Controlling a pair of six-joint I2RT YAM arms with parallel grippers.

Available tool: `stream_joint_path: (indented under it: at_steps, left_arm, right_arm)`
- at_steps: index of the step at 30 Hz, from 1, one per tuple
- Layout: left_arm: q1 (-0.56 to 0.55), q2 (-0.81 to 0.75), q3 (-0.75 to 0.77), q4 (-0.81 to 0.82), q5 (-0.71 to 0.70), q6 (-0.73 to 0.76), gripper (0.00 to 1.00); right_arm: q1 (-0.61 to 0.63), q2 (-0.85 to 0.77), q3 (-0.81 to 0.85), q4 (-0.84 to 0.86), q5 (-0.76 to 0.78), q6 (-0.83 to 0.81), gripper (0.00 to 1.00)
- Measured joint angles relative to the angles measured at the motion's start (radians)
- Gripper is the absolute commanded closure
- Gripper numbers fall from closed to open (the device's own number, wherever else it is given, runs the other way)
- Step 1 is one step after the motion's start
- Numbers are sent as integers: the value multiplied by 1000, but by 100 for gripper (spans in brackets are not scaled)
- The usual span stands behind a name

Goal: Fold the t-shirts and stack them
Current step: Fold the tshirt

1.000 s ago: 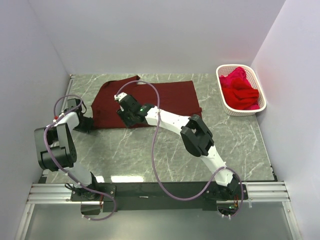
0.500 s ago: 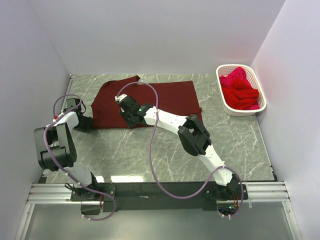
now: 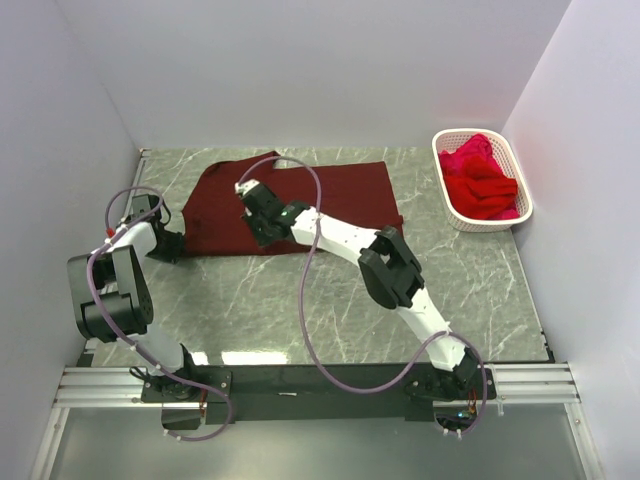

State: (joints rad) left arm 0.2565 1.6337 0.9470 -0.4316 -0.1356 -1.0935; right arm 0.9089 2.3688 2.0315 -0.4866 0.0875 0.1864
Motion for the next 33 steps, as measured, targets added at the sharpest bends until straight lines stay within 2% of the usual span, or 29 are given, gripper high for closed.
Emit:
stream_joint_path:
  at_steps: [12,19,22,23,25,27,33]
  left_arm:
    - [2,5,3,0,3,9,65]
    - [2,16,7,-2,6,20,66]
    - [2,16,8,-2,7,27,66]
    - [2,16,8,-3,7,27,66]
    - [2,16,8,-2,7,31,66]
    - [2,16,8,-2,7,32,66]
    - [3,16,8,-3,10,35,67]
  right_arm:
    - [-165,0,53,69,40,33,100]
    - [-198,26,123,131,55,45,100]
    - [-198,65,171,150,63,50,84]
    - [-198,80,190,147,66,51,69]
    - [-198,105,218,139,72,55,60]
    - [-198,122,241,127,79,52,55]
    - [-202,106,214,127,104,52,54]
